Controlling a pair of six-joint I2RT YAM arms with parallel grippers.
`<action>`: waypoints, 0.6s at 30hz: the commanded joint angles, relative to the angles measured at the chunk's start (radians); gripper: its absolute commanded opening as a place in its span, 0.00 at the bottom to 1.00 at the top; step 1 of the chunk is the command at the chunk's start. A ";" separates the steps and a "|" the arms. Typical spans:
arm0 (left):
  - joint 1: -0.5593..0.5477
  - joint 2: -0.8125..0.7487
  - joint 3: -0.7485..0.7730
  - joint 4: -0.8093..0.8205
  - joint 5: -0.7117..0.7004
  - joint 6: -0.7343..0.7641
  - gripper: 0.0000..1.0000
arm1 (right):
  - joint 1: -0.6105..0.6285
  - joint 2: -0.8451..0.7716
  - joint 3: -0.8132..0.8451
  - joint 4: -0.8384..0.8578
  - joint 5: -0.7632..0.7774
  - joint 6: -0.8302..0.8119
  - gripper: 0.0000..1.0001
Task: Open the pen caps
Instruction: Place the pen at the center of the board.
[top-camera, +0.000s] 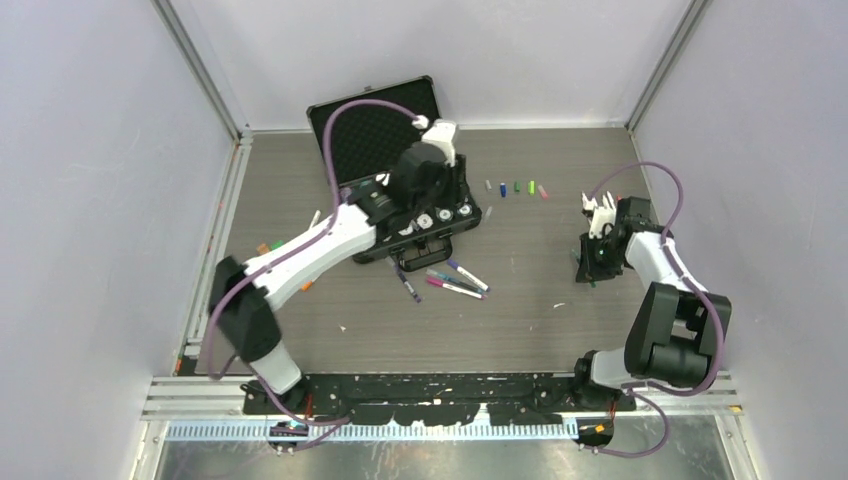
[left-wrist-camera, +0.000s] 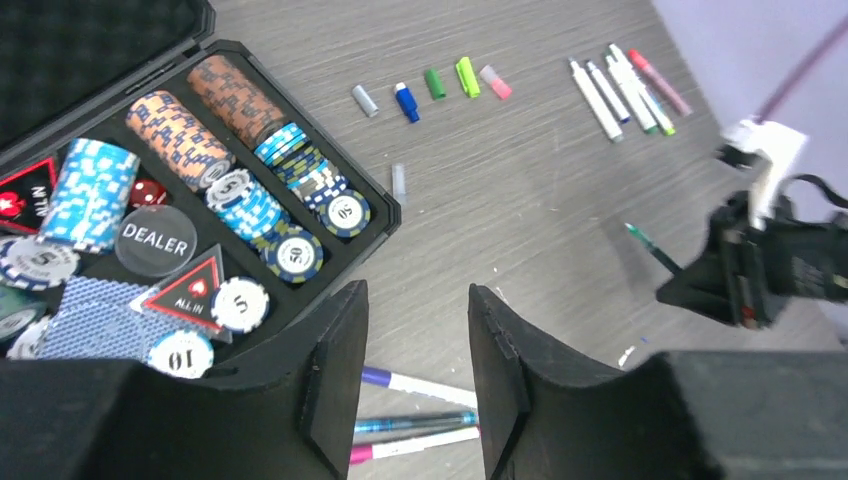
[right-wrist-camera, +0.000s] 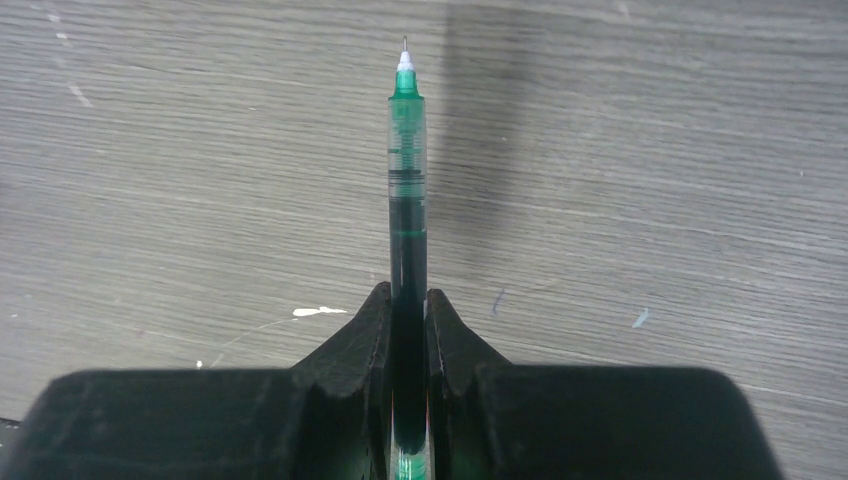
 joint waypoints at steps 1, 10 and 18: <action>-0.004 -0.160 -0.229 0.151 0.017 0.032 0.45 | -0.003 0.047 0.019 0.024 0.091 -0.026 0.07; -0.003 -0.520 -0.596 0.146 -0.019 0.004 0.66 | 0.071 0.155 0.058 -0.042 0.079 -0.037 0.15; 0.002 -0.882 -0.865 0.105 -0.032 -0.093 0.96 | 0.074 0.161 0.050 -0.041 0.118 -0.021 0.34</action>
